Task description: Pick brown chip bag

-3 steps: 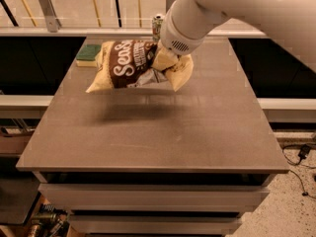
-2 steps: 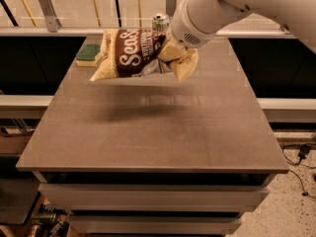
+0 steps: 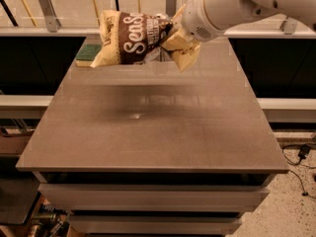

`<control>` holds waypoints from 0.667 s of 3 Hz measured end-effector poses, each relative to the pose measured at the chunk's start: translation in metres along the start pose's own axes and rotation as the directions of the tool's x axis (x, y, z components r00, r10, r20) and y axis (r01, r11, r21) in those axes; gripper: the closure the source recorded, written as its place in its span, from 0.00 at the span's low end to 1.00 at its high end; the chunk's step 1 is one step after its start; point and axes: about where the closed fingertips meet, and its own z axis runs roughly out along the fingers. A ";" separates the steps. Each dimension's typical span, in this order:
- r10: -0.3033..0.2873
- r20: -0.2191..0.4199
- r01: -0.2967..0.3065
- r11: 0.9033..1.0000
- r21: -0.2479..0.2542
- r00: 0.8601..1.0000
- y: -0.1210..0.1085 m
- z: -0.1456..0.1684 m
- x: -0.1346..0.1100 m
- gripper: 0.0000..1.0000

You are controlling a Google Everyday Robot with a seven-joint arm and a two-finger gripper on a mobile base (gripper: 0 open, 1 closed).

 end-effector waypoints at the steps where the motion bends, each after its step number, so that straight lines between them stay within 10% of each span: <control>1: -0.026 0.053 0.025 0.999 0.030 0.998 -0.009 -0.009 -0.015 1.00; 2: -0.040 0.096 0.034 0.997 0.063 0.995 -0.014 -0.017 -0.029 1.00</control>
Offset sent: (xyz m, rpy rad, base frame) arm -0.0016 0.0125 0.0539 0.1082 -0.1525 0.0417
